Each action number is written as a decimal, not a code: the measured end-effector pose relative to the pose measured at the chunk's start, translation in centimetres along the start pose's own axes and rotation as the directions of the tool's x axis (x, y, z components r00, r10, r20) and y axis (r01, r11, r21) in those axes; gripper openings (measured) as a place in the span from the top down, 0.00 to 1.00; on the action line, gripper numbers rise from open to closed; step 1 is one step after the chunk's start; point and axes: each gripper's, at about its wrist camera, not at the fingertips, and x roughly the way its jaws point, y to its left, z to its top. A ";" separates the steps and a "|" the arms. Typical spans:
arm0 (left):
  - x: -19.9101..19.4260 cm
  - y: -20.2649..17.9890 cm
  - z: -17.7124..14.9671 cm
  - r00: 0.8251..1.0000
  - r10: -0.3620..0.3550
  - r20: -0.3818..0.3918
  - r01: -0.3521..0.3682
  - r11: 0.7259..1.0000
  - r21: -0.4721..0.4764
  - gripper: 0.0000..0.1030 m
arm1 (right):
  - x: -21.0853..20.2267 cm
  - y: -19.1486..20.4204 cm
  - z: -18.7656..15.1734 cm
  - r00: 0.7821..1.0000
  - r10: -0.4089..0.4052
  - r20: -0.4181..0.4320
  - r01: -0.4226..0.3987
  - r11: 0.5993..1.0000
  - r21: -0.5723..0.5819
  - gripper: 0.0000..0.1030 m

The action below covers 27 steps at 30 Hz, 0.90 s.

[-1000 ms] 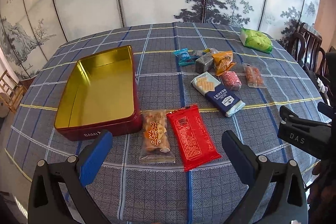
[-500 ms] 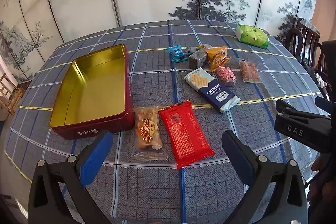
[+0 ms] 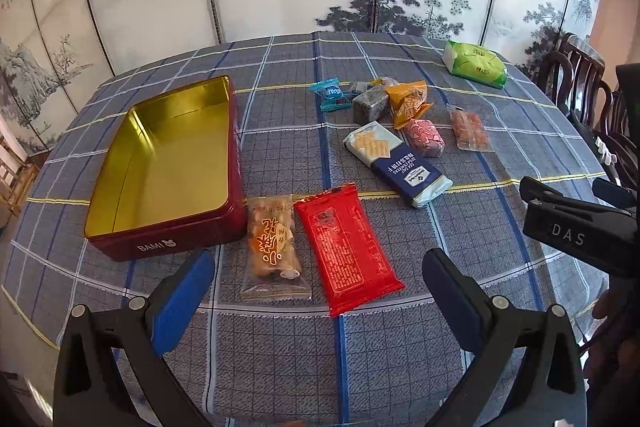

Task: Organize snacks
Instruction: 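Move the left tool toward the red wrapped pastry on the table, then grasp the red wrapped pastry with the left gripper and lift it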

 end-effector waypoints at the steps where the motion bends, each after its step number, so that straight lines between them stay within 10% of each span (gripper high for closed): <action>1: 0.0 -0.1 -0.1 1.000 -0.006 -0.001 0.006 1.000 0.002 0.00 | 0.0 -0.1 0.0 1.000 0.002 0.000 -0.002 1.000 0.003 0.00; 17: 2.9 0.7 -2.7 0.996 -0.088 -0.009 0.087 0.995 -0.038 0.00 | 1.1 -0.5 -0.4 1.000 -0.003 -0.001 0.003 1.000 0.004 0.00; 27: 7.4 -4.0 -0.7 0.997 0.025 -0.077 -0.028 0.999 -0.028 0.00 | 1.0 -2.6 -0.6 1.000 -0.001 0.014 0.001 0.999 0.034 0.00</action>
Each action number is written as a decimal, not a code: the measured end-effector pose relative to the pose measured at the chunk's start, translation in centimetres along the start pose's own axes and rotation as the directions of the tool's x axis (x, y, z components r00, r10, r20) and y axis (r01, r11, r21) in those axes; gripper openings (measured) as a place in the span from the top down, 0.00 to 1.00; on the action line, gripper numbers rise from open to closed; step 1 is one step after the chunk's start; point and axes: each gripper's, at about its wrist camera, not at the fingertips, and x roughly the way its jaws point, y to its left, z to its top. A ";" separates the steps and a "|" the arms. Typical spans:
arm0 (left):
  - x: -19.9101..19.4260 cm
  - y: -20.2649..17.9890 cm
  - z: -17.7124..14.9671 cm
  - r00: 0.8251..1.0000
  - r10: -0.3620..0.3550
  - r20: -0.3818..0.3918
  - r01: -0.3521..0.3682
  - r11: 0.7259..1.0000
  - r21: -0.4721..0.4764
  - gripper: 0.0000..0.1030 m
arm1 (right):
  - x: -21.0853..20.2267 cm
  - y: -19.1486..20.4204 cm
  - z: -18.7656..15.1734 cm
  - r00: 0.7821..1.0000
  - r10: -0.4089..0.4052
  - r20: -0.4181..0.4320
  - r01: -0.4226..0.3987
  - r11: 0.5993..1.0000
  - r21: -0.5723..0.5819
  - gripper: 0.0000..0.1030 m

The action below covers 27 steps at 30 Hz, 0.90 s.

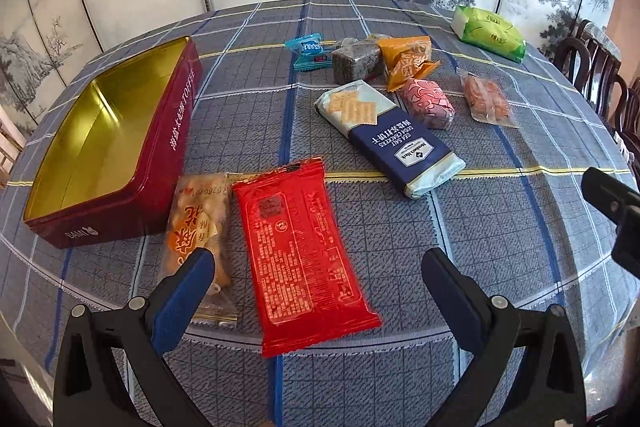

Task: Organize snacks
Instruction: 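Grasp the red wrapped pastry with the left gripper and lift it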

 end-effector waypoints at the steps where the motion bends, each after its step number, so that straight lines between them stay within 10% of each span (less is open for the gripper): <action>1: 0.3 0.0 0.1 1.000 -0.001 -0.013 0.001 1.000 -0.006 0.01 | 0.1 -0.4 0.0 1.000 0.001 -0.002 -0.001 1.000 0.011 0.00; 17: 4.0 -0.1 2.0 0.999 0.022 -0.043 -0.027 0.994 -0.105 0.02 | 0.6 -0.2 0.3 1.000 0.002 -0.015 -0.002 1.000 0.014 0.00; 20: 3.3 -0.6 1.8 1.000 0.008 -0.008 -0.008 0.997 -0.073 0.26 | 0.6 -0.2 0.3 1.000 -0.003 -0.017 0.003 1.000 0.014 0.00; 22: 2.5 -1.0 1.7 1.000 -0.022 -0.020 0.021 0.998 -0.056 0.59 | 0.6 -0.1 0.4 1.000 -0.013 -0.016 0.014 1.000 0.007 0.00; 27: 2.1 -2.3 1.3 0.997 -0.072 -0.023 0.072 0.997 0.004 0.60 | 0.5 -0.5 0.6 1.000 -0.024 -0.011 0.025 1.000 0.019 0.00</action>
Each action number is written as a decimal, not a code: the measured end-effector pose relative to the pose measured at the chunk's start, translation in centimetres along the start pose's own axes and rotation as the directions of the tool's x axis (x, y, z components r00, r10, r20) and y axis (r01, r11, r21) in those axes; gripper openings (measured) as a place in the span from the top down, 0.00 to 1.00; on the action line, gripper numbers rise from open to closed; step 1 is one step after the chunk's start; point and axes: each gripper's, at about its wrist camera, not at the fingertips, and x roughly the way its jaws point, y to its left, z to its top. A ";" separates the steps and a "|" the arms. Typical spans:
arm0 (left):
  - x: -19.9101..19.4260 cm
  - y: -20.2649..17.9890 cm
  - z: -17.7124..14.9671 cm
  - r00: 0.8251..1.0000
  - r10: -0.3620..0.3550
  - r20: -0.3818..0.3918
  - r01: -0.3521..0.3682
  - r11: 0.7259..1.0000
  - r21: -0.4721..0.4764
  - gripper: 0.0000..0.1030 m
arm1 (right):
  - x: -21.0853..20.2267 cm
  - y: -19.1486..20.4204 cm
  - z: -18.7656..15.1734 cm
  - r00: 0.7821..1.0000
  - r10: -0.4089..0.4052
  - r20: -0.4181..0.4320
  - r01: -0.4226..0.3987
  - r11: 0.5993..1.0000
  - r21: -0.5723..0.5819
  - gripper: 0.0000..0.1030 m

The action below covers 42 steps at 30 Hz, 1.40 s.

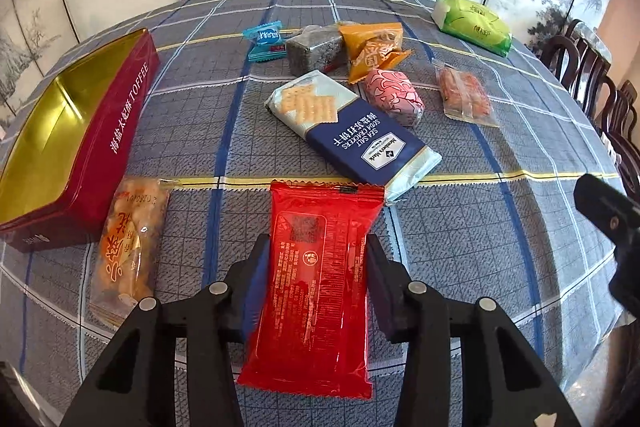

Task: Organize snacks
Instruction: 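Grasp the red wrapped pastry with the left gripper and lift it, then carry the red pastry into the gold tin and open the left gripper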

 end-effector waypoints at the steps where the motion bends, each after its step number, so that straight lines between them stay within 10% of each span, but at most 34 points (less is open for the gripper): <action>1: -0.1 -0.4 -0.2 1.000 0.005 0.006 -0.005 1.000 0.016 0.61 | -0.1 -0.2 0.0 1.000 -0.001 0.003 0.001 1.000 0.004 0.00; 11: -3.5 0.9 0.4 0.994 -0.054 0.097 0.051 0.998 0.034 0.62 | -0.3 -1.7 0.0 1.000 -0.029 0.007 0.029 0.999 0.045 0.00; 42: -6.7 7.1 6.6 0.978 0.067 0.197 -0.051 0.995 -0.084 0.62 | 0.8 1.6 -1.5 1.000 0.013 -0.028 -0.014 1.000 -0.025 0.00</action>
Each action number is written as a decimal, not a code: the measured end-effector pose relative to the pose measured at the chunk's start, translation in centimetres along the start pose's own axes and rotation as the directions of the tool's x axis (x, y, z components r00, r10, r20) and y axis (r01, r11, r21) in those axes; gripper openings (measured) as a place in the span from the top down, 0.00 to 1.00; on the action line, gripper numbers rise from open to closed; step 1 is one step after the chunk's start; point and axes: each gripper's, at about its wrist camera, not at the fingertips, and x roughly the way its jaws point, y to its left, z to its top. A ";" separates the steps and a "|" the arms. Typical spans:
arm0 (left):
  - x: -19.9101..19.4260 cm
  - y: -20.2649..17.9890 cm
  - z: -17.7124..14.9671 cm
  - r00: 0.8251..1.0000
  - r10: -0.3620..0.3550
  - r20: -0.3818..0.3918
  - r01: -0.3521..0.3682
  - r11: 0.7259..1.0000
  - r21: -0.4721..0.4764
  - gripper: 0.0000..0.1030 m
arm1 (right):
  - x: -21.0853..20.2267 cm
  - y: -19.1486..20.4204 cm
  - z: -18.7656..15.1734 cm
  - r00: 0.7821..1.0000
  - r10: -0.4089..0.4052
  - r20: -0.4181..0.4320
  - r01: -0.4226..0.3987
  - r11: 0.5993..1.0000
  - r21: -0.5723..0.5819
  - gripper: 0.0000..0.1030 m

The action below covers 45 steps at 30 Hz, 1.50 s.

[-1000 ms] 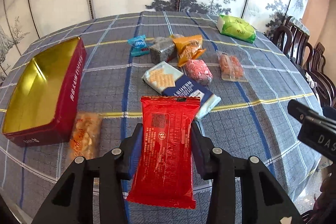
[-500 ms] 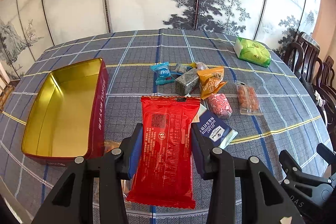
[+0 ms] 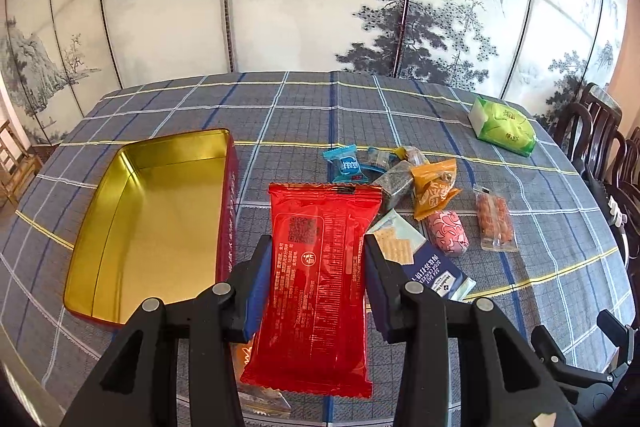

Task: Organize snacks
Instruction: 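Carry the red pastry into the gold tin and open the left gripper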

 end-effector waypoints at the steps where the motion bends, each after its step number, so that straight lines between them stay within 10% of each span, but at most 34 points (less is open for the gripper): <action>1: 0.0 0.3 0.2 1.000 0.007 0.003 -0.007 1.000 -0.002 0.62 | 0.0 0.1 0.0 1.000 0.001 0.000 -0.001 1.000 -0.003 0.00; 21: 0.4 17.2 3.3 0.990 0.144 0.000 -0.142 0.978 -0.153 0.69 | 0.9 1.7 -0.5 0.999 0.025 -0.022 -0.026 0.999 -0.030 0.00; 25: 2.4 19.7 4.0 0.989 0.143 -0.032 -0.146 0.978 -0.146 1.00 | 0.9 2.2 -0.7 0.999 0.028 -0.022 -0.029 0.999 -0.037 0.00; 45: 3.1 19.8 4.6 0.990 0.142 -0.013 -0.142 0.985 -0.098 0.83 | 1.3 3.2 -0.9 0.999 0.027 -0.028 -0.030 0.996 -0.084 0.00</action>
